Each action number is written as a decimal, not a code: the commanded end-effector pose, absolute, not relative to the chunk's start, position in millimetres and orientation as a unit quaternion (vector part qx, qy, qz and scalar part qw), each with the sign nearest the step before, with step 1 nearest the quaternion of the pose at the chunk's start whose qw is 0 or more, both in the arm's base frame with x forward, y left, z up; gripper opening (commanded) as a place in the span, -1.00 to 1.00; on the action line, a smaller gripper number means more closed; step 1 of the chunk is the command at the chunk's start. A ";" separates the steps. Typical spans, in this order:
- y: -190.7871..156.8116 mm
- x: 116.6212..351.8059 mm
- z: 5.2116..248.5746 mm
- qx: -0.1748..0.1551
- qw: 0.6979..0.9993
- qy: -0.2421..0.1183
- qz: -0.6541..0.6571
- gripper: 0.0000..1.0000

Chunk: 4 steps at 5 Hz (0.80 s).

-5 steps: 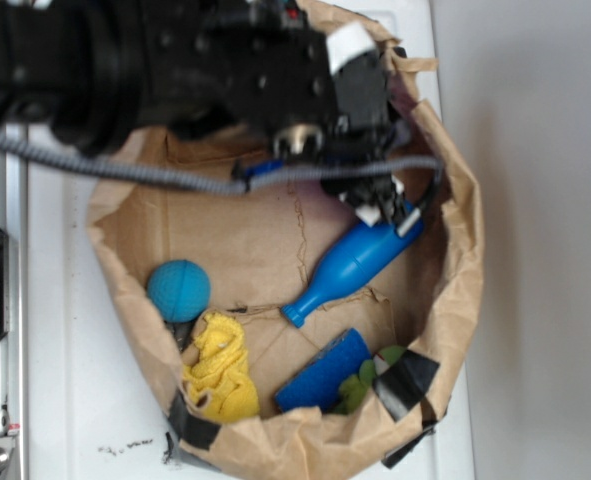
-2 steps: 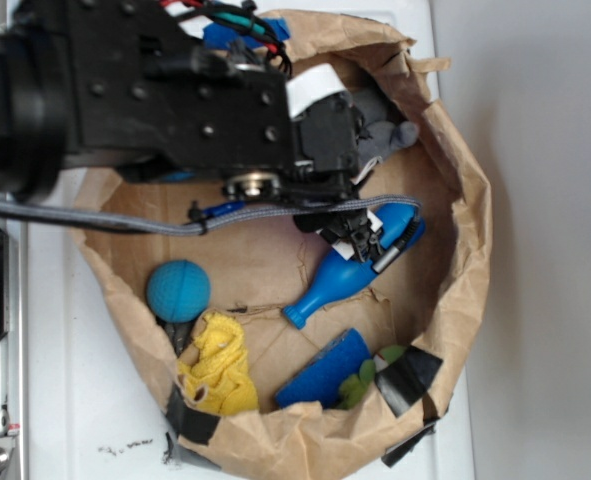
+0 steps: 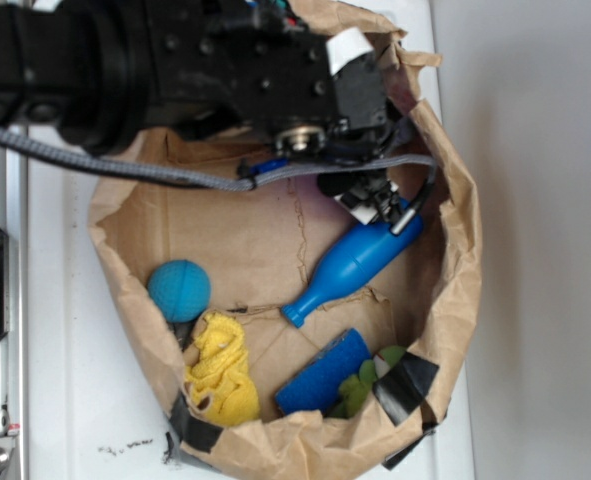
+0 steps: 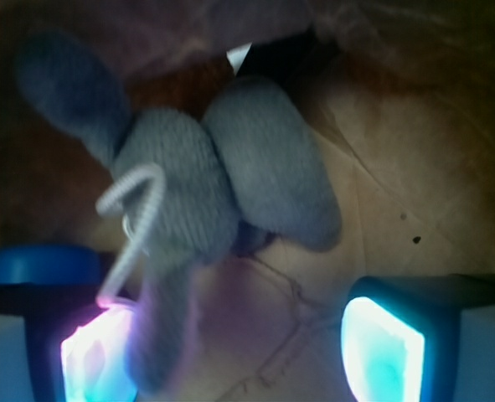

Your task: Grab the gray animal.

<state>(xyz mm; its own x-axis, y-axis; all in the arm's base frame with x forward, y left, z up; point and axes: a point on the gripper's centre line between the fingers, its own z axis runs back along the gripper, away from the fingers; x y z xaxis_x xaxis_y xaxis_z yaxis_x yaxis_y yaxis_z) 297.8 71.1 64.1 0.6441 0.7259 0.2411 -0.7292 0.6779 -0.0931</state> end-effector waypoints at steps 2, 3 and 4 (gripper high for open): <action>80.6 310.0 84.0 -0.006 0.902 -0.203 0.380 1.00; 73.9 316.3 78.9 -0.001 0.904 -0.215 0.370 1.00; 69.5 325.2 77.1 0.005 0.902 -0.224 0.370 1.00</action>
<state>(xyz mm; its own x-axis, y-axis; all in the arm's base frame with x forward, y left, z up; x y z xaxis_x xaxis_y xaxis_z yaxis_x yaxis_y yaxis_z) 316.4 68.9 59.0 0.6490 0.6679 0.3643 -0.6782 0.7249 -0.1208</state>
